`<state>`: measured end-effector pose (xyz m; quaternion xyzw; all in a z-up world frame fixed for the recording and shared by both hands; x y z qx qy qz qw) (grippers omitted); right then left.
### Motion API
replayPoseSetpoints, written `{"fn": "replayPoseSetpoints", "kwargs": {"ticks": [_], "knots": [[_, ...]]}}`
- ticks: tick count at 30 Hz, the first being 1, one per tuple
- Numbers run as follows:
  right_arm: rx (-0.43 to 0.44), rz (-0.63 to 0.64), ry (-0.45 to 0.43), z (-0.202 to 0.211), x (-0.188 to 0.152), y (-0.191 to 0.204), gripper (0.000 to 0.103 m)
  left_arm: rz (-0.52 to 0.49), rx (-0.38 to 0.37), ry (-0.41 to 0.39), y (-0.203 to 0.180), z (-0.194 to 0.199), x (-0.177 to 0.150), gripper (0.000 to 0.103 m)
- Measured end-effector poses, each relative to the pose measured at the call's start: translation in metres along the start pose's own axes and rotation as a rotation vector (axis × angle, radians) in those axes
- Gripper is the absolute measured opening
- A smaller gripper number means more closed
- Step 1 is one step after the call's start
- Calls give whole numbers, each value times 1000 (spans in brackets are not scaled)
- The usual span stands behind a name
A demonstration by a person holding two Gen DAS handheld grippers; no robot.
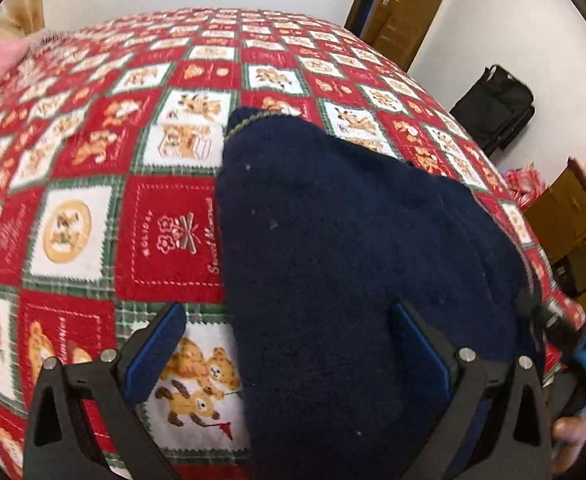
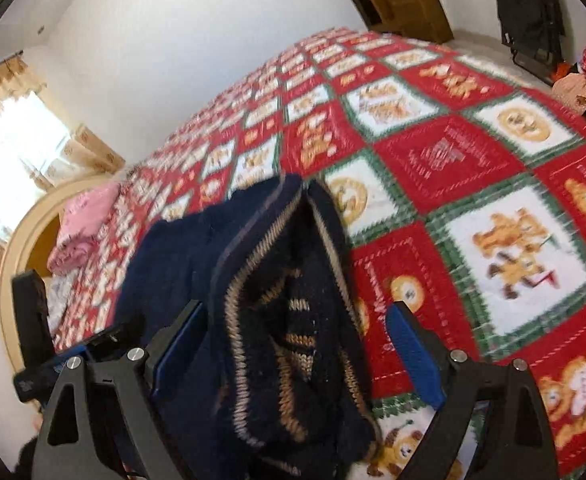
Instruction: Fold small clothes
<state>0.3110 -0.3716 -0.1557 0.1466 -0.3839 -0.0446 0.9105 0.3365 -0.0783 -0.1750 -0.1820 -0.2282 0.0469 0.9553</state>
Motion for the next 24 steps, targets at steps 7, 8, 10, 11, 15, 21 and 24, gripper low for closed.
{"fn": "replayPoseSetpoints", "kwargs": {"ticks": [7, 8, 10, 11, 15, 21, 24], "knots": [[-31, 115, 24, -14, -13, 12, 91, 35, 9, 28, -2, -11, -3, 103], [-16, 101, 20, -14, -14, 10, 91, 24, 19, 21, -3, -11, -3, 103], [2, 88, 13, -15, -14, 8, 91, -8, 46, 5, -7, -10, -4, 103], [6, 87, 10, -15, -14, 8, 91, -19, 55, -3, -8, -10, -3, 103], [-4, 100, 3, -16, -15, 11, 91, -57, 86, -36, -11, -9, -1, 103], [-28, 119, -2, -17, -15, 15, 91, -62, 85, -39, -10, -11, 0, 103], [-40, 145, -2, -18, -16, 21, 76, -74, 90, -49, -12, -10, -1, 103]]}}
Point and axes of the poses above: each gripper's, at about its wrist camera, not at the fingertips, and z roughly against the way its jaws point, y to its left, x to its top, the point moved 9 cm from there along -z, roughly the way its jaws point, and after that the axes turned 15 degrees about z, right-handed, at the moved point
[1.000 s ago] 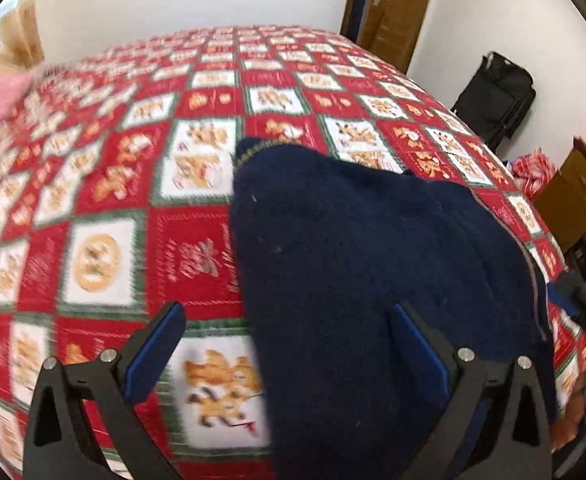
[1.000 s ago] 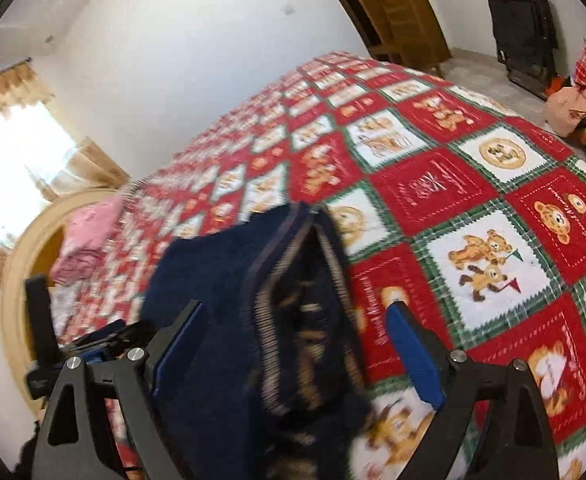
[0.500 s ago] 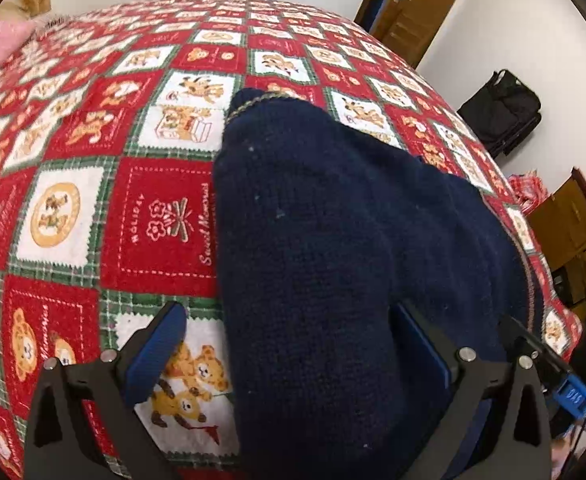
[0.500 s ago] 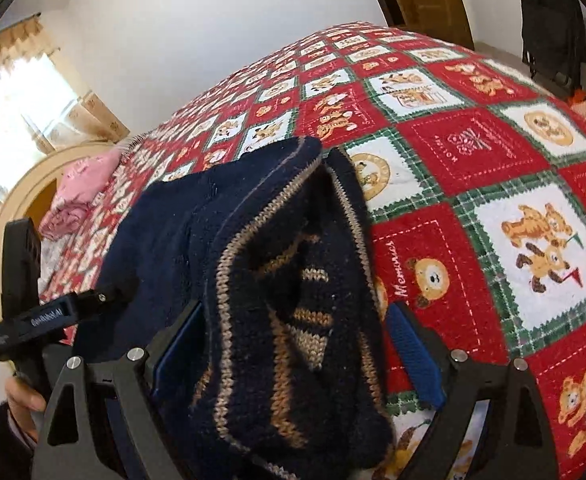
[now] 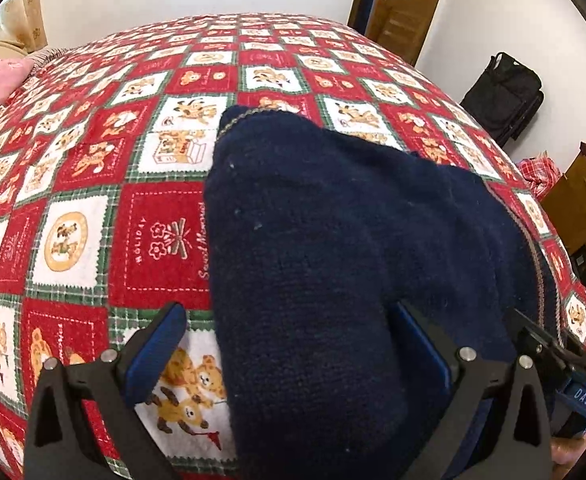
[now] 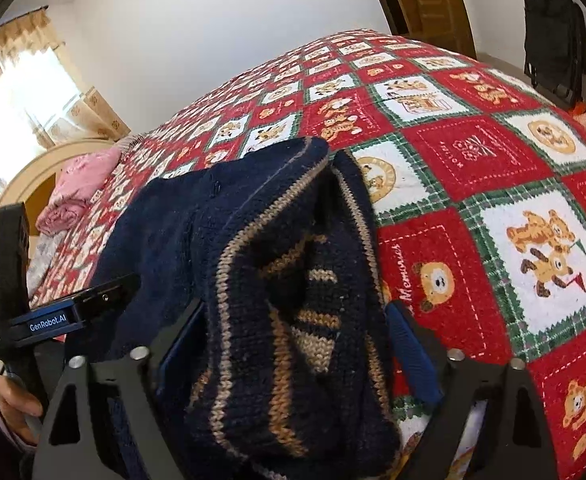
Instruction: Fold small clothes
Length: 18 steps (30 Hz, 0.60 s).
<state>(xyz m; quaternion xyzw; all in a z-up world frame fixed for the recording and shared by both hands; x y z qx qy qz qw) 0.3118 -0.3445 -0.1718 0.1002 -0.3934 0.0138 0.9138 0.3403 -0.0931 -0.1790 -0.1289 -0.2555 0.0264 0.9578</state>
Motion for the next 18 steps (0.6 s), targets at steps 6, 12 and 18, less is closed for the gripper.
{"fn": "replayPoseSetpoints", "kwargs": {"ticks": [6, 12, 18], "knots": [[62, 3, -15, -1, 0, 11, 55, -45, -49, -13, -12, 5, -5, 82], [91, -21, -25, -2, 0, 8, 56, -54, -43, -22, -17, 6, -4, 73], [103, -29, -30, -4, 0, 7, 58, -72, -27, -38, -21, 6, -4, 69]]}}
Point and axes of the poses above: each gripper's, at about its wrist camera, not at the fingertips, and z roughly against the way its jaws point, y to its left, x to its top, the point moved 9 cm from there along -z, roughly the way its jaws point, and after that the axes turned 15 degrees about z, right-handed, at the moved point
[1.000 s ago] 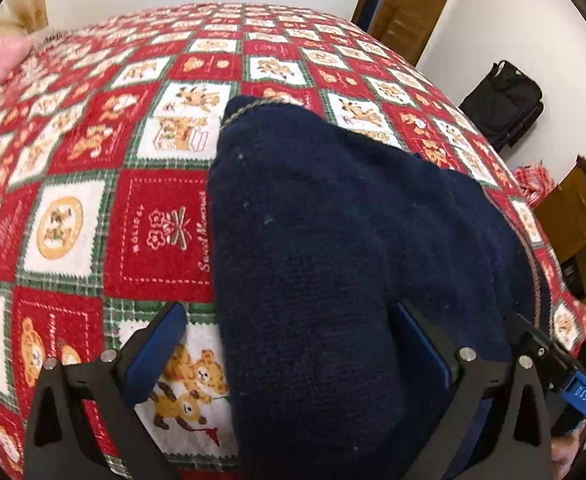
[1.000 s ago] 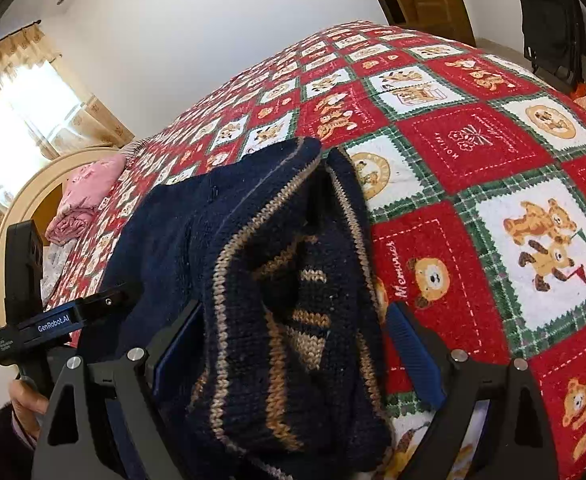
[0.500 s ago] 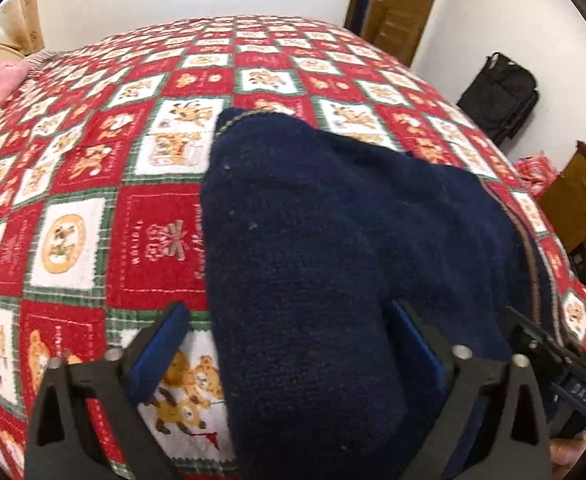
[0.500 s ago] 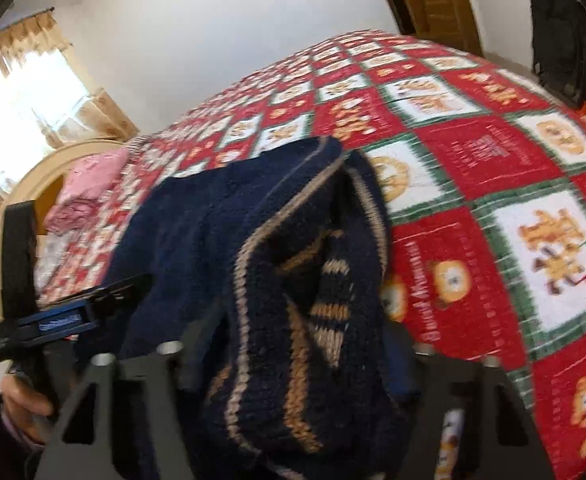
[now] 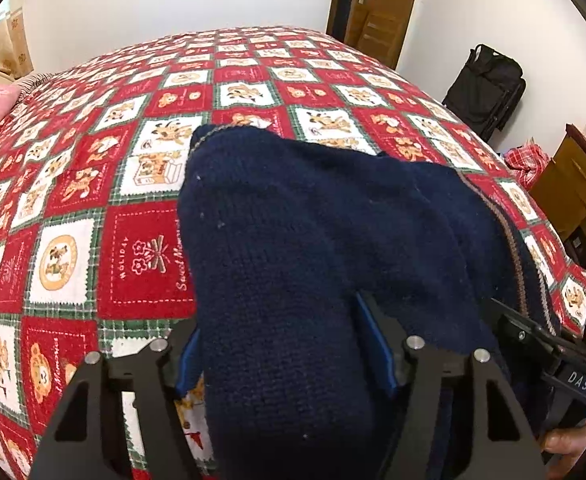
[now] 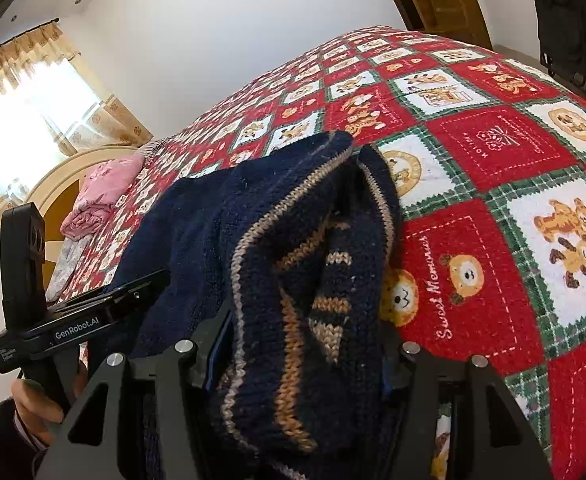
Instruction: Fold small clothes
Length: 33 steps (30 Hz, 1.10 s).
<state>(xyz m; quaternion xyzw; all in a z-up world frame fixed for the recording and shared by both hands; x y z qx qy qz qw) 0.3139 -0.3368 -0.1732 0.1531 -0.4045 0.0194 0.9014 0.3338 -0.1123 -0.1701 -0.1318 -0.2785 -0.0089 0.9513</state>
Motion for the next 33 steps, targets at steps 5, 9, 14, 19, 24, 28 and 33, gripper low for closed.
{"fn": "replayPoseSetpoints", "kwargs": {"ticks": [5, 9, 14, 19, 24, 28, 33], "knots": [[-62, 80, 0, 1, 1, 8, 54, -21, -4, -24, -3, 1, -1, 61], [-145, 167, -16, 5, 3, 18, 49, -54, 8, -49, -7, 5, -2, 53], [-261, 283, -36, 8, 5, 33, 42, -10, -11, -44, -4, 11, -1, 41], [-276, 250, -45, 21, 9, 37, 36, -19, -44, -63, -10, 35, 0, 32], [-201, 179, -78, 45, 15, 62, 34, -60, -59, -100, -20, 62, -5, 32], [-175, 172, -89, 61, 13, 80, 34, -52, -66, -89, -17, 72, -12, 31], [-181, 128, -59, 62, -8, 81, 34, -50, -67, -74, -14, 72, -22, 30]]}}
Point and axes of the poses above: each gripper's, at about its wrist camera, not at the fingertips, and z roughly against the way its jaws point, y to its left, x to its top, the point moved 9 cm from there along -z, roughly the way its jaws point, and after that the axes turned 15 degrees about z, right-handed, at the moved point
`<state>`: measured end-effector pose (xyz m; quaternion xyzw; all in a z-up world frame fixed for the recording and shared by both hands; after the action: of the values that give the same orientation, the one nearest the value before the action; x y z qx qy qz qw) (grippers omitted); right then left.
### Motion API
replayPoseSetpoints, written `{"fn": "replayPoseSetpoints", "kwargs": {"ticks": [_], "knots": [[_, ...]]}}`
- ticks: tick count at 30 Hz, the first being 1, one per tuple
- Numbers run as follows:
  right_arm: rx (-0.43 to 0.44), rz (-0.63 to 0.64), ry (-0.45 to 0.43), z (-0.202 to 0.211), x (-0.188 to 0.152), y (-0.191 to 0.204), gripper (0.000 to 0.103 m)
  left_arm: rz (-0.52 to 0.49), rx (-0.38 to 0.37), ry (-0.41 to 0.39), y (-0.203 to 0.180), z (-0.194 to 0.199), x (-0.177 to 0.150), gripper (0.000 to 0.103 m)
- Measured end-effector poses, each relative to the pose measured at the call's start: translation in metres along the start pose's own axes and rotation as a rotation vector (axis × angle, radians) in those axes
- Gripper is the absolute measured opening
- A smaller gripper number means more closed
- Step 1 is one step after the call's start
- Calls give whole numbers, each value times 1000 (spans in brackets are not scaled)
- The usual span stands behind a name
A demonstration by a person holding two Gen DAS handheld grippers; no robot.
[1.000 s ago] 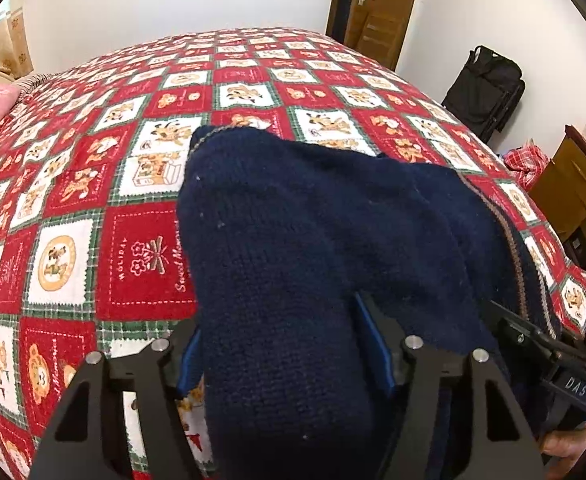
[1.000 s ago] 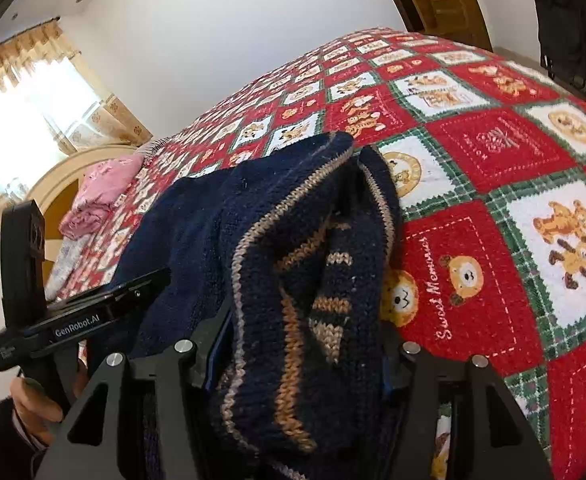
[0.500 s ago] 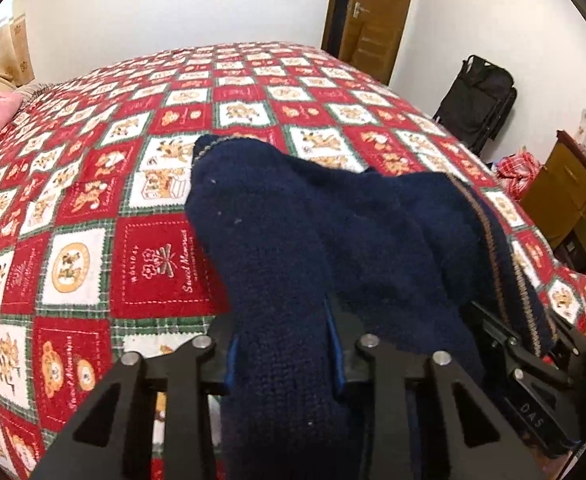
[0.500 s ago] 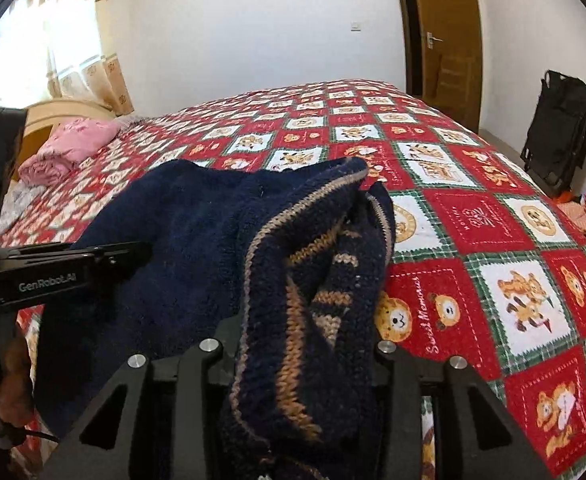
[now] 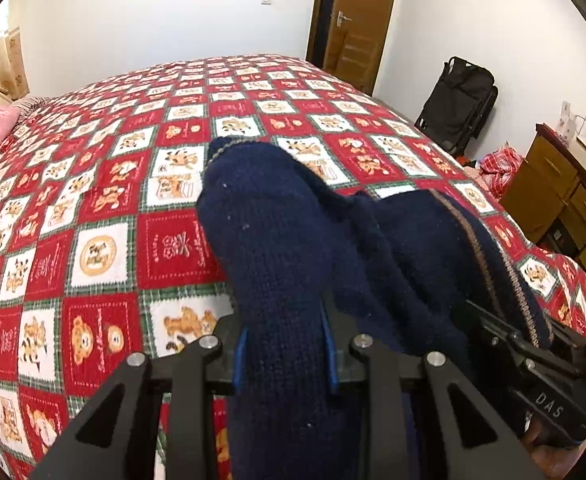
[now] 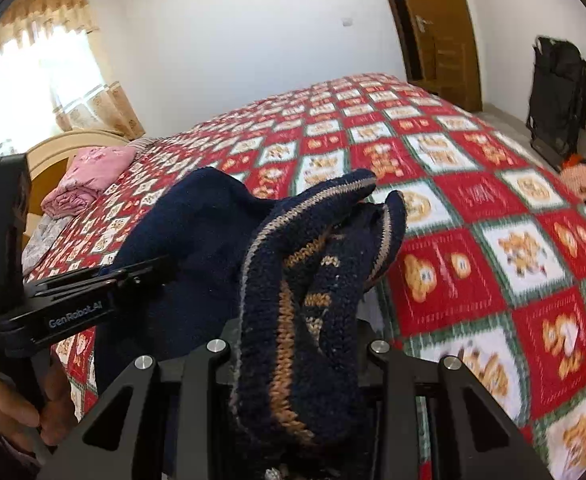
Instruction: Fold small clothes
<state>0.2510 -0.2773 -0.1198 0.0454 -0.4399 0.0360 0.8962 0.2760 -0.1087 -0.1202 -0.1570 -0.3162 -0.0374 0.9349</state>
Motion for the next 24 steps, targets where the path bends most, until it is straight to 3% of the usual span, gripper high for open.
{"fn": "replayPoseSetpoints", "kwargs": {"ticks": [4, 14, 24], "knots": [[21, -46, -25, 12, -6, 2, 34, 1, -27, 0, -3, 12, -4, 29], [45, -3, -55, 37, 8, 31, 33, 11, -42, -9, 1, 30, -6, 29], [126, 94, -89, 34, 43, 100, 33, 69, -14, -87, 50, 58, 16, 28]]}}
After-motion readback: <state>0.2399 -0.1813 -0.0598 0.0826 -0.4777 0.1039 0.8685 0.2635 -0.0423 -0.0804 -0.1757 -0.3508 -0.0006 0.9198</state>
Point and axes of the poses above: each gripper's, at about its wrist camera, not at the fingertips, and z roughly against the way its jaws point, y to its left, x to its top, the point moved 9 cm from there along -z, roughly the way its jaws point, and after that the axes turned 15 degrees about z, right-handed, at the moved point
